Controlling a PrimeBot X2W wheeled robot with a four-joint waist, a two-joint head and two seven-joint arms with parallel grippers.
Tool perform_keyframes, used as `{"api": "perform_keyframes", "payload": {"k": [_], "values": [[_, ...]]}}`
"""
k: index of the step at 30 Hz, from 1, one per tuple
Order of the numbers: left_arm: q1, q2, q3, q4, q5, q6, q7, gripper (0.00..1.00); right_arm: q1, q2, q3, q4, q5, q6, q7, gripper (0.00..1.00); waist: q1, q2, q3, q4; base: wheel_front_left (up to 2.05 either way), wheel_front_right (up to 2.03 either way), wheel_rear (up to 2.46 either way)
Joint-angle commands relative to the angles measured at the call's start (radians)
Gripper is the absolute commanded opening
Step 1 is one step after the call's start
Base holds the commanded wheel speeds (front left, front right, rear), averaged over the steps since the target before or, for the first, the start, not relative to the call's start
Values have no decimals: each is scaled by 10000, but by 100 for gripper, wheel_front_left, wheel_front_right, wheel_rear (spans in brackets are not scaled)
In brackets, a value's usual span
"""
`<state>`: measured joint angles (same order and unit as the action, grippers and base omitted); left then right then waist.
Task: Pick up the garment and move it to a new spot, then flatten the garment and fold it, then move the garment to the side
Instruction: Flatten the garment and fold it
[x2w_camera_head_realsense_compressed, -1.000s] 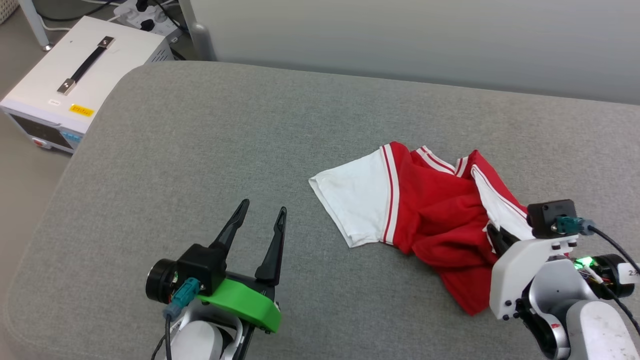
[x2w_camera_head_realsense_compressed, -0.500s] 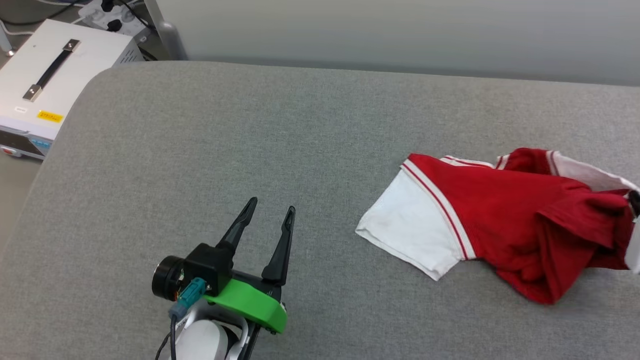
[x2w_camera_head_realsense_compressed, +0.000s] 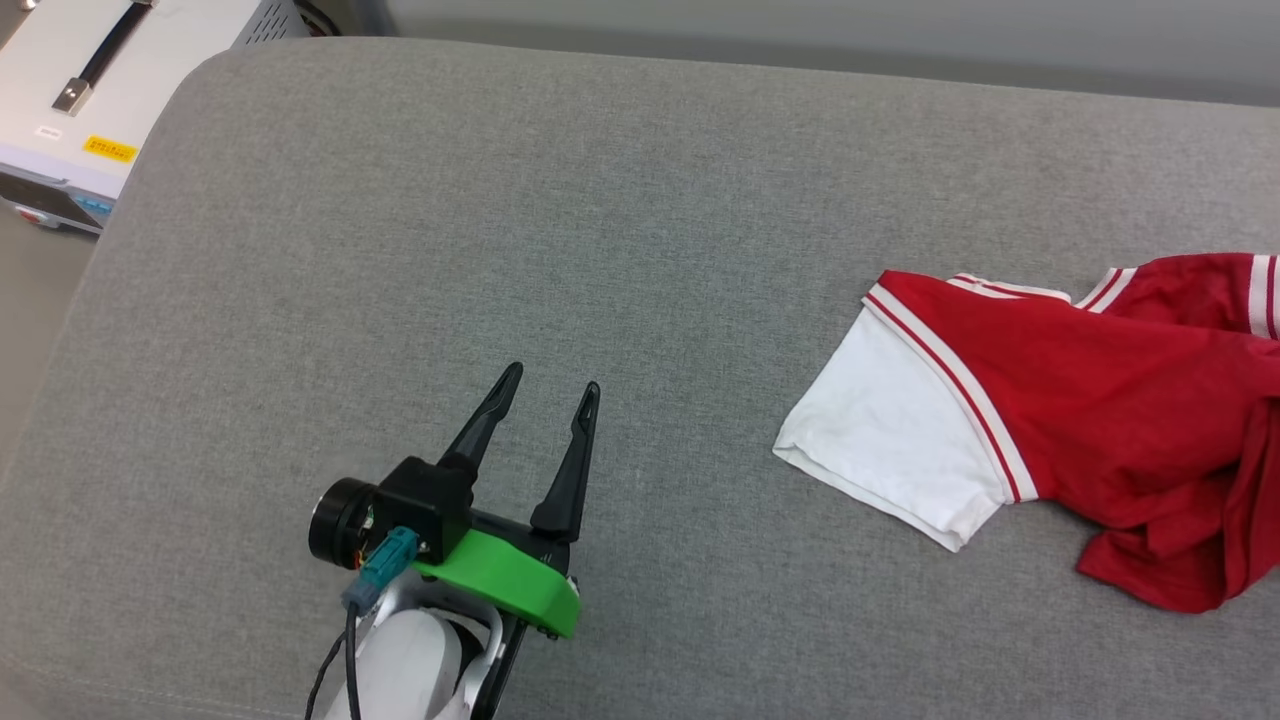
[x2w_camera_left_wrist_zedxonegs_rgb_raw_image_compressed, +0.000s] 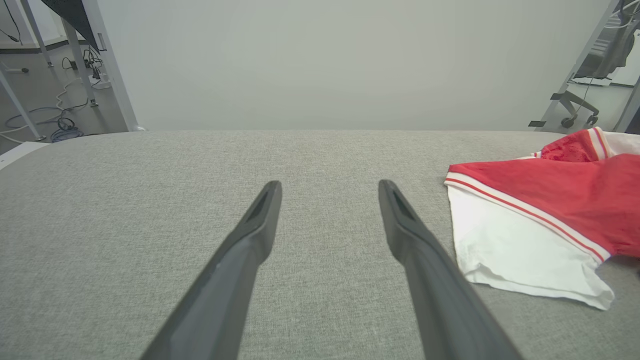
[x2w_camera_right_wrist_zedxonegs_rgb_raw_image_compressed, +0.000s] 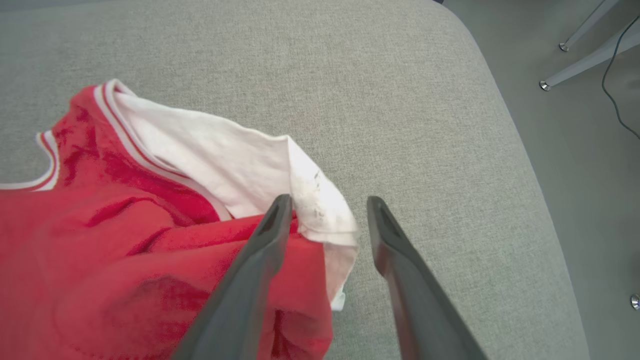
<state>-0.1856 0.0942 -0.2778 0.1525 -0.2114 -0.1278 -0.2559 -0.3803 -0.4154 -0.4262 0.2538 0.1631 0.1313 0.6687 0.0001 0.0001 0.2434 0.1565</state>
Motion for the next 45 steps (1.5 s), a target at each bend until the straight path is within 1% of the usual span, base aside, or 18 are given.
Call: {"api": "perform_keyframes", "payload": {"k": [1, 4, 8, 12, 15, 17, 20, 23, 24, 28, 31, 33, 35, 37, 41, 44, 45], "values": [[-164, -27, 12, 27, -17, -28, -59, 100, -287, 91, -14, 190, -92, -6, -310, 100, -1, -1, 59, 80, 0, 0, 0], [-165, -52, 17, 101, -23, -28, -59, 100, -512, 160, 211, 493, -180, -6, -901, 100, -1, -1, -66, 36, 0, 0, 0], [-121, -76, 2, 151, -28, -28, -59, 100, -569, 235, 682, 454, -123, -6, -1786, 100, -1, -1, -399, -117, 0, 0, 0], [-31, -92, -54, 111, -71, -28, -59, 100, -293, 331, 1371, 18, 281, -6, -2619, 100, -1, -1, -778, -341, 0, 0, 0], [35, -127, -80, 53, -209, -28, -59, 100, 93, 358, 1857, -543, 688, -6, -3273, 100, -1, -1, -1040, -502, 0, 0, 0], [86, -147, -135, 41, -269, -28, -59, 100, 422, 472, 1987, -939, 889, -6, -3716, 100, -1, -1, -1175, -592, 0, 0, 0], [202, -196, -225, 20, -394, -28, -59, 100, 1047, 830, 2189, -1641, 1145, -6, -4435, 100, -1, -1, -1350, -745, 0, 0, 0], [353, -244, -320, 51, -470, -29, -59, 100, 1717, 1206, 2343, -2321, 1144, -6, -5087, 100, -1, -1, -1466, -875, 0, 0, 0], [441, -261, -627, 93, -476, -29, -59, 100, 2419, 1627, 2416, -2912, 1078, -6, -5716, 100, -1, -1, -1526, -996, 0, 0, 0], [477, -246, -842, 117, -540, -29, -59, 100, 3178, 2171, 2350, -3578, 1026, -6, -6209, 100, -1, -1, -1493, -1165, 0, 0, 0], [318, -196, -959, 363, -516, -24, 94, 100, 3577, 2441, 2233, -3948, 898, -6, -6312, 100, -1, -1, -1386, -1323, 0, 0, 0], [12, -209, -1124, 357, -563, -25, 481, 100, 3724, 2638, 2149, -4169, 862, -6, -6329, 100, -1, -1, -1256, -1451, 0, 0, 0], [-365, -211, -1374, 317, -541, -25, 1190, 100, 3809, 2791, 2055, -4348, 799, -6, -6289, 100, -1, -1, -1115, -1578, 0, 0, 0], [-731, -226, -1546, 322, -596, -10, 2200, 100, 3846, 2941, 1994, -4467, 787, -6, -6245, 100, -1, -1, -974, -1712, 0, 0, 0], [-1477, -199, -1846, 397, -629, 26, 4332, 100, 3897, 2963, 2238, -4517, 621, -6, -6141, 100, -1, -1, -689, -2011, 0, 0, 0], [-1884, -9, -2057, 766, -535, 88, 6002, 100, 3823, 2967, 2354, -4559, 627, -6, -6174, 100, -1, -1, -467, -2255, 0, 0, 0], [-1965, 12, -2080, 867, -551, 120, 6403, 100, 3788, 2978, 2373, -4565, 637, -6, -6184, 100, -1, -1, -405, -2324, 0, 0, 0]]}}
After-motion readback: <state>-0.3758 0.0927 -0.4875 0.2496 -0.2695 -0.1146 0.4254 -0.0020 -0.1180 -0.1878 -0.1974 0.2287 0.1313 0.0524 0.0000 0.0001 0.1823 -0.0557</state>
